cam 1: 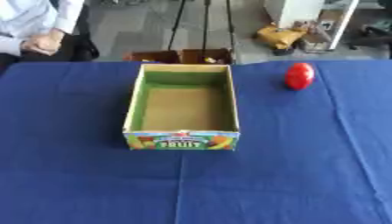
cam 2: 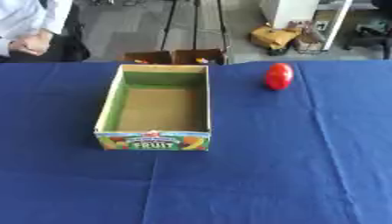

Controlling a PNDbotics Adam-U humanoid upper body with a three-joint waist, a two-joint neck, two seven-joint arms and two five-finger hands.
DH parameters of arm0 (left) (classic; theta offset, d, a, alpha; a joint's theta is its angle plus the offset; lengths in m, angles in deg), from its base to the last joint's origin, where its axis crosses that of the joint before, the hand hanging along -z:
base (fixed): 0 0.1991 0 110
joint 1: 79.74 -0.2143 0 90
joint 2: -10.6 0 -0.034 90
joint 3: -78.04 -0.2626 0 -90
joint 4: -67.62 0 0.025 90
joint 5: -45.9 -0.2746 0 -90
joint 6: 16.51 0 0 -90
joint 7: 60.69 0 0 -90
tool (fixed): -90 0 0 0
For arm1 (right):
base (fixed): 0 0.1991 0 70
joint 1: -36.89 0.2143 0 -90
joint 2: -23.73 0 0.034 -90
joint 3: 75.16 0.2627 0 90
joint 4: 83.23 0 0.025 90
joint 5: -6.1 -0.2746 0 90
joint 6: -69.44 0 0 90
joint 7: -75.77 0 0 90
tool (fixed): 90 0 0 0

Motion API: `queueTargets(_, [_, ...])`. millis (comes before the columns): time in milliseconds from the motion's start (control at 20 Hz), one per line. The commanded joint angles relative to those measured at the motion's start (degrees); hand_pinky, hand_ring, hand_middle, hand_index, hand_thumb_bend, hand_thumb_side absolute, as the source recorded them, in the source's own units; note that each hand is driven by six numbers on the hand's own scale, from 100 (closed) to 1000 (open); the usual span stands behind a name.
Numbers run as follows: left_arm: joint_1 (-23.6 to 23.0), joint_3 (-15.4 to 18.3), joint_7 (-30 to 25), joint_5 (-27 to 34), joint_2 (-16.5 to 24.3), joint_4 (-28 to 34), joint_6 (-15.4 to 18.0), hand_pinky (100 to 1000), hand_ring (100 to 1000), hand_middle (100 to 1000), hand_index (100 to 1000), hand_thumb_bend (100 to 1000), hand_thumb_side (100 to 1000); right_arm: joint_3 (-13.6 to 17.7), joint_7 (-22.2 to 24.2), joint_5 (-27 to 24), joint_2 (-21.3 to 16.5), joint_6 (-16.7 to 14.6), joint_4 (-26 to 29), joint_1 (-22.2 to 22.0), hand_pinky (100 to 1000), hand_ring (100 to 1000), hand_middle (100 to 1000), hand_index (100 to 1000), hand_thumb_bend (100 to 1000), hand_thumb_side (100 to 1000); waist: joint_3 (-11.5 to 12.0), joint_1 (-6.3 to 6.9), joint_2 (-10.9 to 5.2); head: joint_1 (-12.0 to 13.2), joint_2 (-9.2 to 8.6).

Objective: Pick up objects on the table and place them in the box.

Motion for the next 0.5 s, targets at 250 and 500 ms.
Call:
queueTargets(250, [0.3,-0.4,-0.8,0.4,1.1,1.1,-0.1,649,781,731,954,100,835,-3.0,2.5,5.0,-5.8,-3.8,-15.7,5.3,715,778,765,860,374,1000,1.3,-0.39,-0.51,-1.7,-1.06])
queueTargets(500, [0.4,-0.6,-1.3,0.6,1.3,1.1,0.0,647,780,730,954,100,836,-5.0,3.6,8.8,-6.7,-6.2,-24.0,8.2,728,803,791,867,445,1000,2.7,-0.72,-0.18,-3.0,-1.60])
